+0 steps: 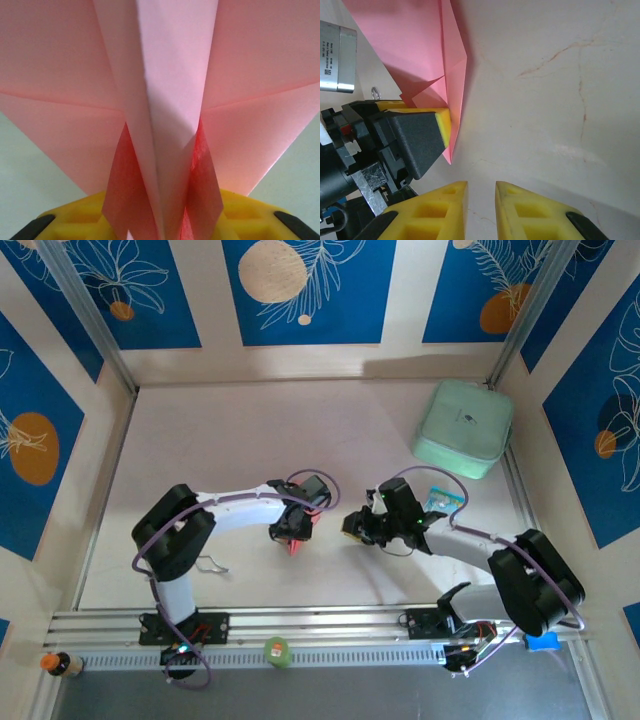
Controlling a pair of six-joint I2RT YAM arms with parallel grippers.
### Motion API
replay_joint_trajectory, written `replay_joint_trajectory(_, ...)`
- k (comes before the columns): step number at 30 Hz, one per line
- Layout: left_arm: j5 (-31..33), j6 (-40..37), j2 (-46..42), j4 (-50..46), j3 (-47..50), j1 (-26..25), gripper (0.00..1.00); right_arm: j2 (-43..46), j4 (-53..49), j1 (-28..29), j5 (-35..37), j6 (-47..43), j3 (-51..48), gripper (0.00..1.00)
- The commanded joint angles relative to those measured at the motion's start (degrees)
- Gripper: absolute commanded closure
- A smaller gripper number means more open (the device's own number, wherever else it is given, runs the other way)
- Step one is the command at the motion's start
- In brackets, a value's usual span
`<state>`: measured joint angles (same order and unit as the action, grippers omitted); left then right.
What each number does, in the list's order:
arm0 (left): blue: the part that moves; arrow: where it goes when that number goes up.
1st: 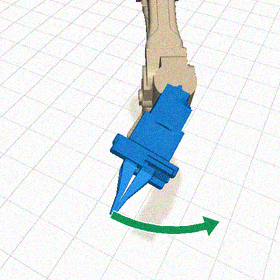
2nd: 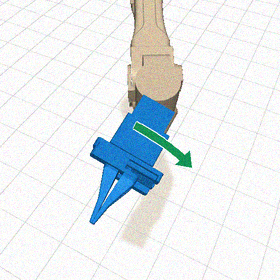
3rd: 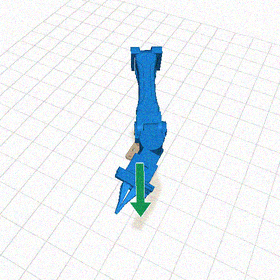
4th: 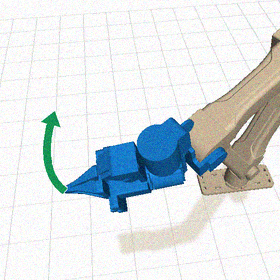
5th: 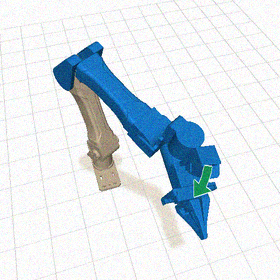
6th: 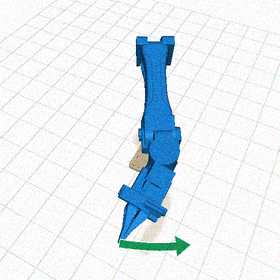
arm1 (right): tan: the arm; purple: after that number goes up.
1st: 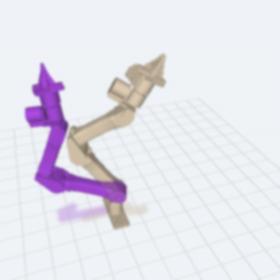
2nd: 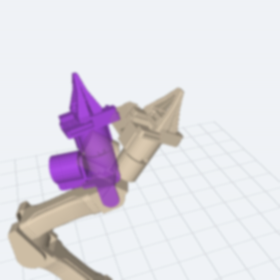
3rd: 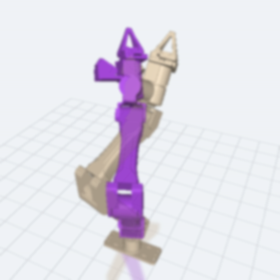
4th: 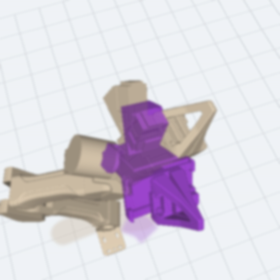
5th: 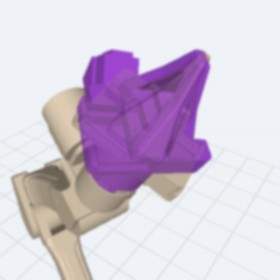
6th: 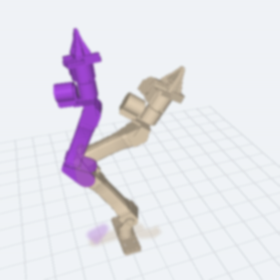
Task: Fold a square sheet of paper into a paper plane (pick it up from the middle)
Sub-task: Turn over a paper plane at the center of the table.
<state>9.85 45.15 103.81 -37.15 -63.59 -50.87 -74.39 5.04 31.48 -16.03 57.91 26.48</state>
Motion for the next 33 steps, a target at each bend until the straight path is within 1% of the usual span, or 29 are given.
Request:
replay_joint_trajectory(1,0.59,2.54,3.19,-2.47,0.93,-0.86,0.62,1.27,-1.34,-0.28,-0.29,-0.53,-1.07,0.78)
replay_joint_trajectory(13,1.24,4.85,4.07,-2.0,0.77,-1.28,0.62,1.8,-1.26,-0.9,-0.05,-0.98,-1.53,0.78)
replay_joint_trajectory(21,4.86,6.08,-0.44,-1.59,2.05,-1.34,0.62,1.82,-1.22,-1.43,1.71,-1.79,-1.32,0.77)
replay_joint_trajectory(26,5.36,5.75,-1.19,-1.17,2.27,-1.37,0.61,2.51,-1.89,-1.47,3.06,-1.43,-1.02,0.73)
replay_joint_trajectory(33,5.6,5.83,-1.9,-1.39,2.08,-1.34,0.61,2.66,-2.4,-1.6,3.94,-1.03,-0.91,0.71)
